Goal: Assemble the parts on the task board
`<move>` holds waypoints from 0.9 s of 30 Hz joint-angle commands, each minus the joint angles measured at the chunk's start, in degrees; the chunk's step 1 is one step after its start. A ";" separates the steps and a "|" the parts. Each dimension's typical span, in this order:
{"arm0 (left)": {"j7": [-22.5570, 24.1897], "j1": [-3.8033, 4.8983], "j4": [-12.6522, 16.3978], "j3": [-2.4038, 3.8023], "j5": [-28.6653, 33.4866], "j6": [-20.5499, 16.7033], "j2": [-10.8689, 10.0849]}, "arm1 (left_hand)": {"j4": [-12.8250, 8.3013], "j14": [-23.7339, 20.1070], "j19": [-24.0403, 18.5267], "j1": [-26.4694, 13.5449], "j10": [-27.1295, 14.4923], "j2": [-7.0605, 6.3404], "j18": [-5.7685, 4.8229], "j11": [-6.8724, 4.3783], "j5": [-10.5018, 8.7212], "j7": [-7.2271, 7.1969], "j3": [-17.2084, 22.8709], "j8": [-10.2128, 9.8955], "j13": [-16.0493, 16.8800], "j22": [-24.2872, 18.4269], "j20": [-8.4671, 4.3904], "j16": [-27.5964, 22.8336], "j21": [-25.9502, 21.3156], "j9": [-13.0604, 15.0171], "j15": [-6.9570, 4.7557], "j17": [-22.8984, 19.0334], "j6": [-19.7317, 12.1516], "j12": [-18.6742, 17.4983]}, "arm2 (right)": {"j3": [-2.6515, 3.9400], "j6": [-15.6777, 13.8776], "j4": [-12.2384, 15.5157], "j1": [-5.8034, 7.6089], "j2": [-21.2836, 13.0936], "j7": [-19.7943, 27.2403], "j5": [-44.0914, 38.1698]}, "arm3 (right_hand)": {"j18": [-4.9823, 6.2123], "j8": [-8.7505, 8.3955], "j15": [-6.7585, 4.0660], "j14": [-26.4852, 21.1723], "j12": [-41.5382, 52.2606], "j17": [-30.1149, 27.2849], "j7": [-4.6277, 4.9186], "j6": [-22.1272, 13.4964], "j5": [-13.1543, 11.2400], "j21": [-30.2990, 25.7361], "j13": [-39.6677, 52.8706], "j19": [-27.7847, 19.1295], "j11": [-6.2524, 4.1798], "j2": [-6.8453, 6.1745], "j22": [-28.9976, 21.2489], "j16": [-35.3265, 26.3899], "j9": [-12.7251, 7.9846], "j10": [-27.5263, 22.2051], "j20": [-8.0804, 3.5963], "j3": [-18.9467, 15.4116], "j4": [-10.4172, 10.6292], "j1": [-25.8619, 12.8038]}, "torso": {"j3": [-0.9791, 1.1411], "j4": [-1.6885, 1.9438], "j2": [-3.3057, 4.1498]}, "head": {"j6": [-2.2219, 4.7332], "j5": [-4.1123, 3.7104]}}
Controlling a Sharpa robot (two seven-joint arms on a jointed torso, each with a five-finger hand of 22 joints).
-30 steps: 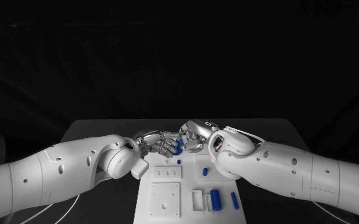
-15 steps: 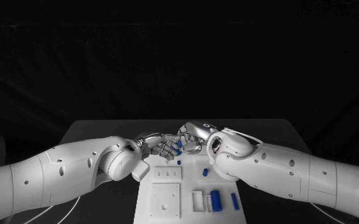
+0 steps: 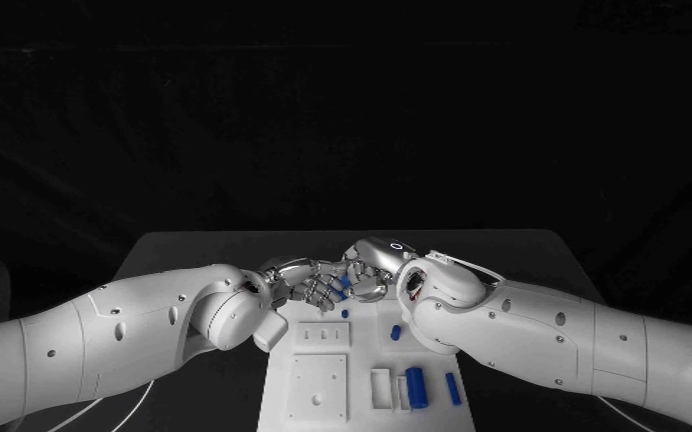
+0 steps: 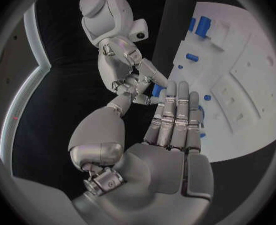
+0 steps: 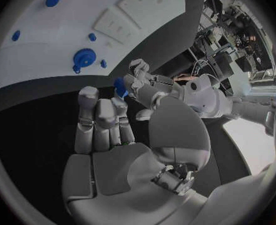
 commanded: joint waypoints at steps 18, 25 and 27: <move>-0.05 -0.34 -0.21 0.15 -0.06 0.69 0.75 | -1.06 0.10 -0.22 0.52 0.42 0.52 0.15 -0.02 -0.07 0.16 -0.18 -0.43 -0.13 -0.16 -0.16 0.25 0.38 -0.17 -0.23 0.02 0.13 -0.45 | -0.02 0.44 0.41 -0.32 0.88 0.54 -0.10 | 2.56 0.14 -0.40 -0.13 -0.13 0.10 2.16 2.50 0.30 0.29 -0.05 0.19 -0.32 0.29 0.92 -0.37 1.34 0.12 -0.42 0.05 -0.38 -0.46 | 0.02 0.04 0.07 | -0.13 0.08; 0.25 -0.35 -0.10 0.15 -0.06 0.95 0.80 | -1.39 0.14 -0.22 0.83 0.51 0.78 0.14 -0.04 -0.07 0.15 -0.13 -0.41 -0.12 -0.20 -0.16 0.26 0.37 -0.25 -0.23 0.02 0.20 -0.50 | -0.03 1.02 -0.21 -0.55 1.60 0.52 0.11 | 2.56 0.13 -0.40 -0.13 -0.14 0.10 2.16 2.50 0.31 0.28 -0.04 0.20 -0.32 0.31 0.92 -0.38 1.35 0.12 -0.42 0.03 -0.41 -0.51 | 0.03 -0.03 0.11 | -0.21 0.14; 0.34 -0.35 -0.06 0.15 -0.06 0.97 0.83 | -1.56 0.19 -0.21 1.04 0.60 0.96 0.13 -0.06 -0.07 0.11 -0.08 -0.36 -0.11 -0.21 -0.16 0.28 0.38 -0.28 -0.25 0.02 0.31 -0.51 | -0.03 1.06 -0.23 -0.66 1.67 0.50 0.12 | 2.56 0.13 -0.40 -0.13 -0.14 0.10 2.16 2.50 0.31 0.28 -0.04 0.20 -0.32 0.31 0.92 -0.38 1.36 0.12 -0.42 0.02 -0.41 -0.53 | 0.03 -0.01 0.11 | -0.23 0.12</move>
